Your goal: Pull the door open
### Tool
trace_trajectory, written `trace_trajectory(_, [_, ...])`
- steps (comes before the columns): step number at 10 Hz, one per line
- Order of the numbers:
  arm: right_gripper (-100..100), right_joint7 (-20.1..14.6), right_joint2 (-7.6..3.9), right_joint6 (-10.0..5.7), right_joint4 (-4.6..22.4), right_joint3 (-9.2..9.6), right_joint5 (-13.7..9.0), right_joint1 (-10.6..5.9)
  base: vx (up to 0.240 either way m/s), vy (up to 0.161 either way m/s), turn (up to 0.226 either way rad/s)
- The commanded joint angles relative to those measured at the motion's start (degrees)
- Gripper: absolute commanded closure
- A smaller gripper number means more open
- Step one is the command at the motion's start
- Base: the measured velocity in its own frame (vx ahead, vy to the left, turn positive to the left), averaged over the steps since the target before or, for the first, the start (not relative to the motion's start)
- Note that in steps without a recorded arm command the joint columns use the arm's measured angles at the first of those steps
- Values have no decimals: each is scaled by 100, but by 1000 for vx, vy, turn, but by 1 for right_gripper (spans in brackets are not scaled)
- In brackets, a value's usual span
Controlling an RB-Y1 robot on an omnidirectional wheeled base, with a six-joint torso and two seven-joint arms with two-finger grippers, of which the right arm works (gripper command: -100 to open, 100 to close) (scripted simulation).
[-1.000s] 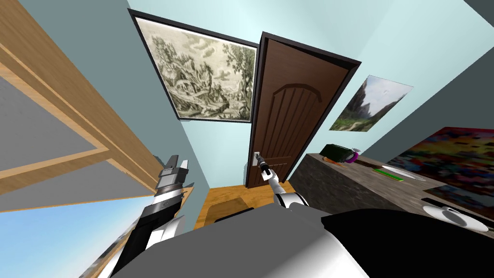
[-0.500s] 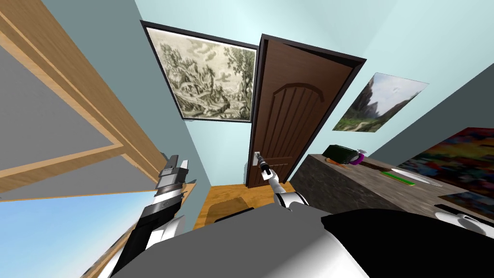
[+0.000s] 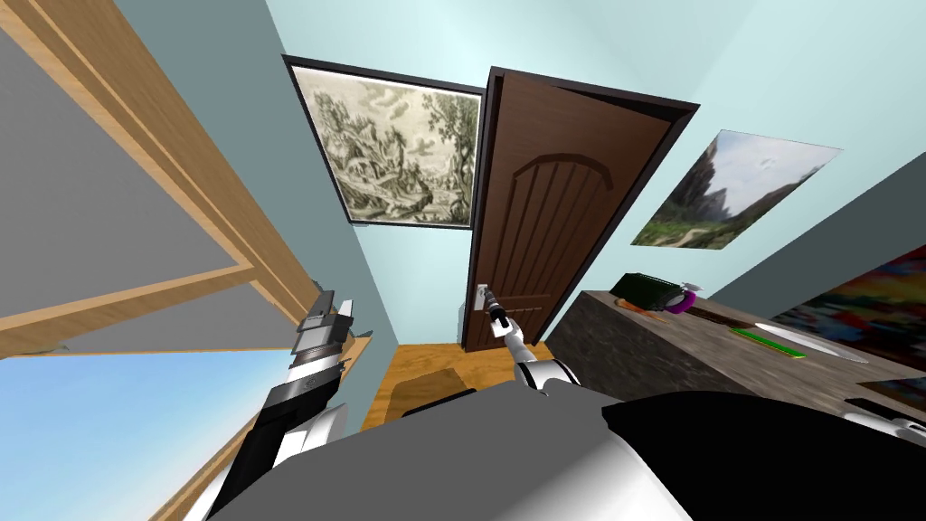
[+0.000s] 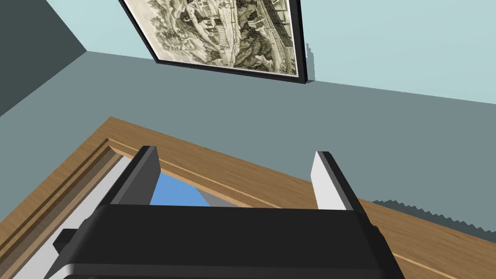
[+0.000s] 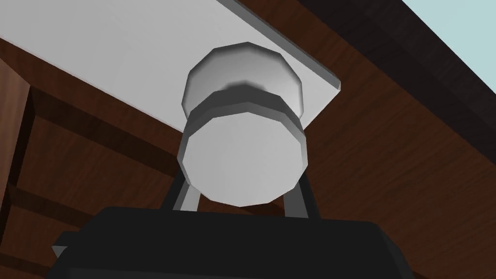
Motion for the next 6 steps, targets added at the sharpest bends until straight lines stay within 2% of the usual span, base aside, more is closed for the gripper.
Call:
trace_trajectory(1, [100,-286,48,-4,9,77,-209,-7,-66,-37,121])
trace_trajectory(2, [100,-394,48,-4,9,77,-209,-7,-46,-29,44])
trace_trajectory(4, [100,-762,23,-3,18,121,-503,-5,-55,-31,83])
trace_trajectory(5, [100,-868,23,-3,18,121,-503,-5,-40,-35,62])
trace_trajectory(6, [100,-1063,11,-3,23,143,-650,-4,-35,-30,73])
